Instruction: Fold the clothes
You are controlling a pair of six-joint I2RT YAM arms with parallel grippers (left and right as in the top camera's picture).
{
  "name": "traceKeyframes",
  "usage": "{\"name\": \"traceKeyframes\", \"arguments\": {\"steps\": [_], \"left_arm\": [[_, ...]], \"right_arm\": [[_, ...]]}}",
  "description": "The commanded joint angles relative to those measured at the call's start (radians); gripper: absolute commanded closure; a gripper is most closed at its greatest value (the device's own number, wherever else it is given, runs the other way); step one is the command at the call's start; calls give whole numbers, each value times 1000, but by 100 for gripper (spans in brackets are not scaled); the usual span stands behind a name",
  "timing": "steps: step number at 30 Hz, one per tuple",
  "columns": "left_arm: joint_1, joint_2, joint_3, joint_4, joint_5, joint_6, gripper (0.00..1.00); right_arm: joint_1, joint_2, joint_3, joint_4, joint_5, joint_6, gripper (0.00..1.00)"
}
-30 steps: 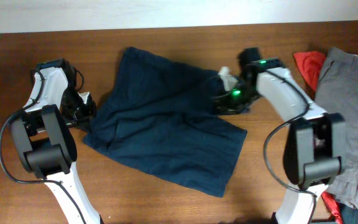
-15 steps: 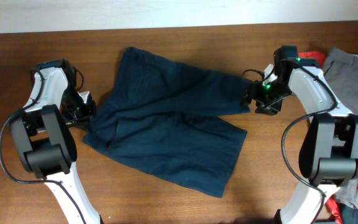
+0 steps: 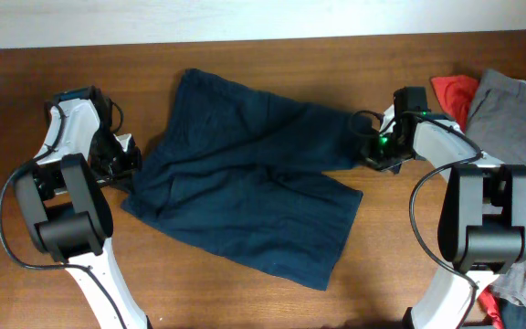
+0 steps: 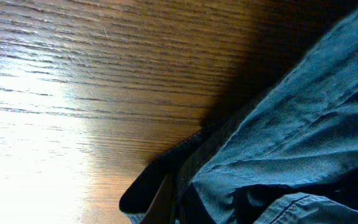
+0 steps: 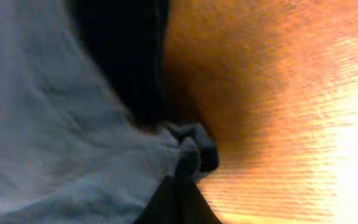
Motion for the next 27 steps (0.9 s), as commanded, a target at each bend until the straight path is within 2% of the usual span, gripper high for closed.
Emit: {"name": "traceKeyframes", "arguments": {"steps": [1,5,8,14,20,27], "left_arm": [[7,11,0,-5,8,1,99],[7,11,0,-5,8,1,99],[7,11,0,-5,8,1,100],[7,11,0,-12,8,1,99],[7,11,0,-18,8,1,99],[7,11,0,-19,8,1,99]], "right_arm": [[5,-19,6,8,-109,-71,96],[12,-116,22,-37,-218,-127,96],[61,-266,35,-113,-247,-169,96],[230,-467,38,-211,-239,-148,96],[447,-448,36,-280,-142,-107,96],[679,-385,36,-269,-124,-108,96]]}}
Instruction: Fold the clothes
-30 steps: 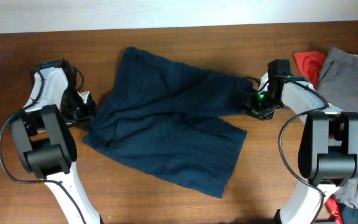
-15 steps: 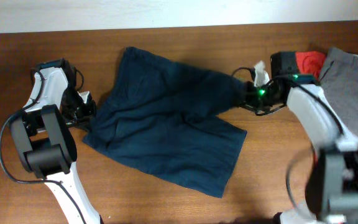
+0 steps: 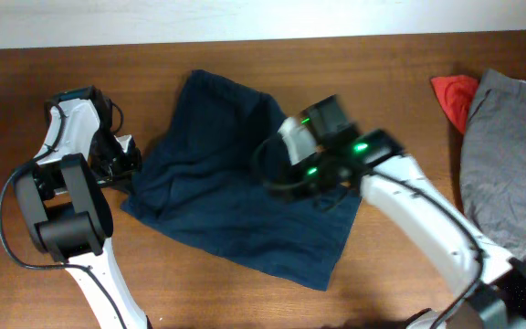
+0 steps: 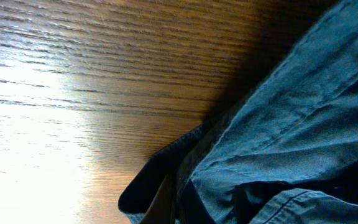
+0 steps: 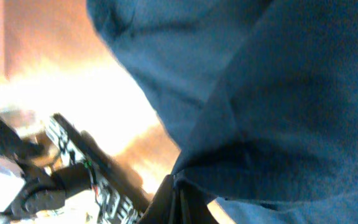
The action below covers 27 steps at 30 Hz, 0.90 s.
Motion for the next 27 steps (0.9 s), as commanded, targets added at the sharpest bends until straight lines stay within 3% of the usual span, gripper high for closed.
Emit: {"name": "traceKeyframes", "arguments": {"steps": [1,3,7,9,17,20,27], "left_arm": [[7,11,0,-4,8,1,100],[7,11,0,-4,8,1,99],[7,11,0,-4,8,1,99],[7,11,0,-4,8,1,99],[7,11,1,0,8,1,100],[7,11,2,0,8,1,100],[7,11,5,0,8,1,99]], "right_arm": [[120,19,-6,13,50,4,96],[161,21,-6,14,117,5,93],[161,17,-5,15,207,16,78],[99,10,-5,14,215,17,66],[-201,6,-5,11,150,-5,55],[-297,6,-5,-5,161,-23,43],[-425,80,-76,-18,186,-38,43]]}}
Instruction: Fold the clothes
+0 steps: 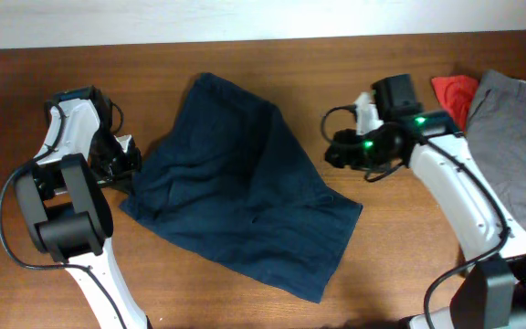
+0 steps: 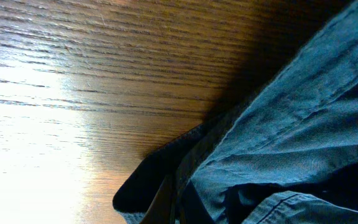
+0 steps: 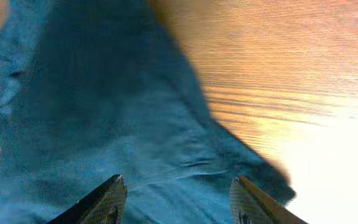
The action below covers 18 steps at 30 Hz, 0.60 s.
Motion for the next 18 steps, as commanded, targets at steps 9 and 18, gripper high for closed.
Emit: {"name": "traceKeyframes", "arguments": {"steps": [9,18], "left_arm": [[7,11,5,-2,8,1,99],[7,11,5,-2,8,1,99]], "right_arm": [[-27,241,-117,50,-60,-25,62],[-26,272,-131,50,-195,-55,58]]}}
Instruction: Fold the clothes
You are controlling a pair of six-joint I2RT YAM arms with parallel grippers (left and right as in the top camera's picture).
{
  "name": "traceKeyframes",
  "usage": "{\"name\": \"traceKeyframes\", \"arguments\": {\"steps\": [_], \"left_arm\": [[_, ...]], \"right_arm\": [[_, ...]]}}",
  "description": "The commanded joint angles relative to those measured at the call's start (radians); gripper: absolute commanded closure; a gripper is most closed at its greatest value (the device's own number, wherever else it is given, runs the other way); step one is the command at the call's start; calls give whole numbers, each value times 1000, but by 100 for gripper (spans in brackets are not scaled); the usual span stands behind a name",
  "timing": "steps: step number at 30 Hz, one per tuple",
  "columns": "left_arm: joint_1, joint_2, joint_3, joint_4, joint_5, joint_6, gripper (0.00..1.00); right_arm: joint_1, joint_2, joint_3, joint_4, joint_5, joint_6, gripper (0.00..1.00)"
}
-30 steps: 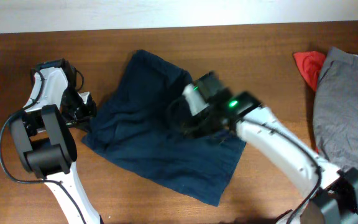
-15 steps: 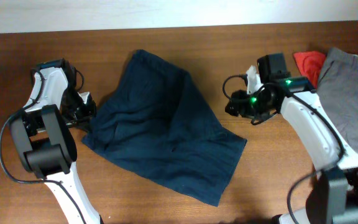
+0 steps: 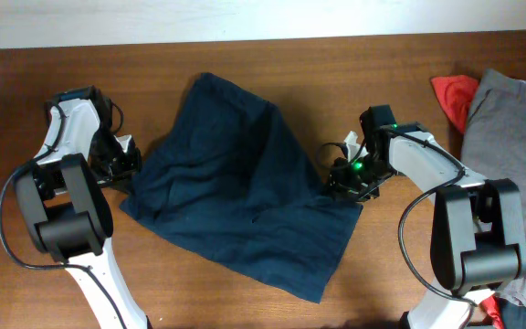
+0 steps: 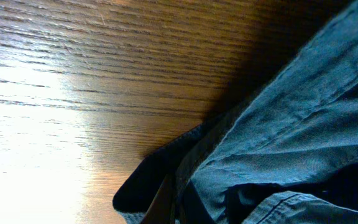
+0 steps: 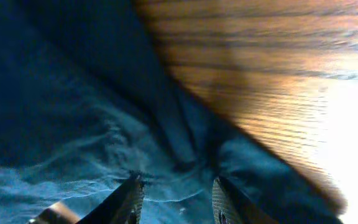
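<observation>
Dark blue shorts (image 3: 240, 196) lie spread on the wooden table (image 3: 245, 292), their right part folded over toward the left. My left gripper (image 3: 124, 164) is shut on the shorts' left edge (image 4: 229, 162), the cloth pinched between its fingers (image 4: 166, 199). Over the shorts' right edge (image 5: 185, 143) my right gripper (image 3: 347, 181) stands open, its fingertips (image 5: 219, 202) low on either side of a fold in the cloth.
A grey garment (image 3: 505, 174) and a red one (image 3: 452, 91) lie piled at the table's right side. A pale wall strip (image 3: 245, 18) runs along the far edge.
My right gripper, open and raised right of the shorts, has come down over the right edge of the shorts. The left gripper and the shorts have not moved.
My right gripper was first shut on the shorts' right corner, with the shorts spread wide. It then held that corner over the middle of the shorts. Later the corner lay folded over and the gripper was open to the right; now it is low at the new right edge.
</observation>
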Motion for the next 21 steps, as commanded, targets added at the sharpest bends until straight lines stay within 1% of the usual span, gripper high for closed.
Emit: {"name": "traceKeyframes", "arguments": {"steps": [1,7,8,10,11,14,17,21], "left_arm": [[7,11,5,-2,8,1,99],[7,11,5,-2,8,1,99],[7,11,5,-2,8,1,99],[7,11,5,-4,8,1,99],[7,11,5,-4,8,1,99],[7,11,5,-5,8,1,99],[6,11,5,-5,8,1,99],[7,11,5,-5,8,1,99]], "right_arm": [[0,10,-14,3,-54,-18,57],[0,10,-70,53,-54,-10,56],[0,10,-82,64,-61,-9,58],[0,10,-87,76,-69,-10,68],[0,10,-87,84,-70,-10,70],[-2,-2,-79,116,-87,-11,82],[-2,-21,-56,116,-86,-13,90],[-11,-57,-6,116,-57,-14,96]]}}
